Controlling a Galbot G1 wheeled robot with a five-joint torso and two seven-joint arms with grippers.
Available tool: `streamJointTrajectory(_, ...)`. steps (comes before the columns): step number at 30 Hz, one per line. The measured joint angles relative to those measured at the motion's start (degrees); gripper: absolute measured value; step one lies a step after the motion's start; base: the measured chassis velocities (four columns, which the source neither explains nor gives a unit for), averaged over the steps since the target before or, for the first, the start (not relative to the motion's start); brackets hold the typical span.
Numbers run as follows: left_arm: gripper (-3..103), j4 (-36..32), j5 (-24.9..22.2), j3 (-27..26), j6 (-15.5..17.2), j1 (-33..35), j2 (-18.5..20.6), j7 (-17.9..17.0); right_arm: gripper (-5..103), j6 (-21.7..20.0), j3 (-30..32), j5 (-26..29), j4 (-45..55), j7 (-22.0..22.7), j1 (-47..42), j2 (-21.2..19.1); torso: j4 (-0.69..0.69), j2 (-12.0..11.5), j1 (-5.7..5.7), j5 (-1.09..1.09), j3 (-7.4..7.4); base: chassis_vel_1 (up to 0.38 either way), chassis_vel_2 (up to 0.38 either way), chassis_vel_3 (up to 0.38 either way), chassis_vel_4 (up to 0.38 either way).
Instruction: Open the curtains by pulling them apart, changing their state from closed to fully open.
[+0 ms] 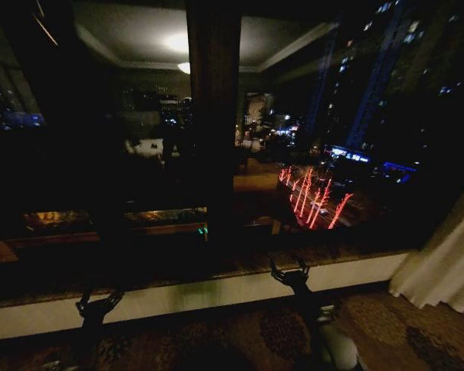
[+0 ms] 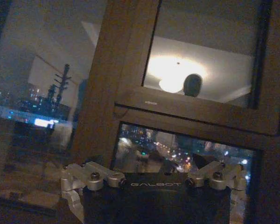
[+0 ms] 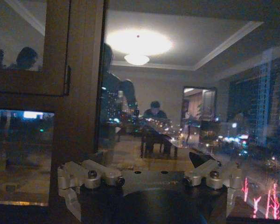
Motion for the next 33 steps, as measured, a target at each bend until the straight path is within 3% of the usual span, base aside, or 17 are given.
streamJointTrajectory(12,100,0.0,0.0,0.0,0.0,0.0,0.0,0.0,100,0.0,0.0,0.0,0.0,0.0,0.0,0.0,0.00,0.0,-0.01,0.01,0.00,0.103,-0.337,-0.116,0.351)
streamJointTrajectory(33,100,0.0,0.0,0.0,0.0,0.0,0.0,0.0,100,0.0,0.0,0.0,0.0,0.0,0.0,0.0,-0.02,0.0,0.00,0.03,0.00,0.250,-0.442,-0.258,0.440)
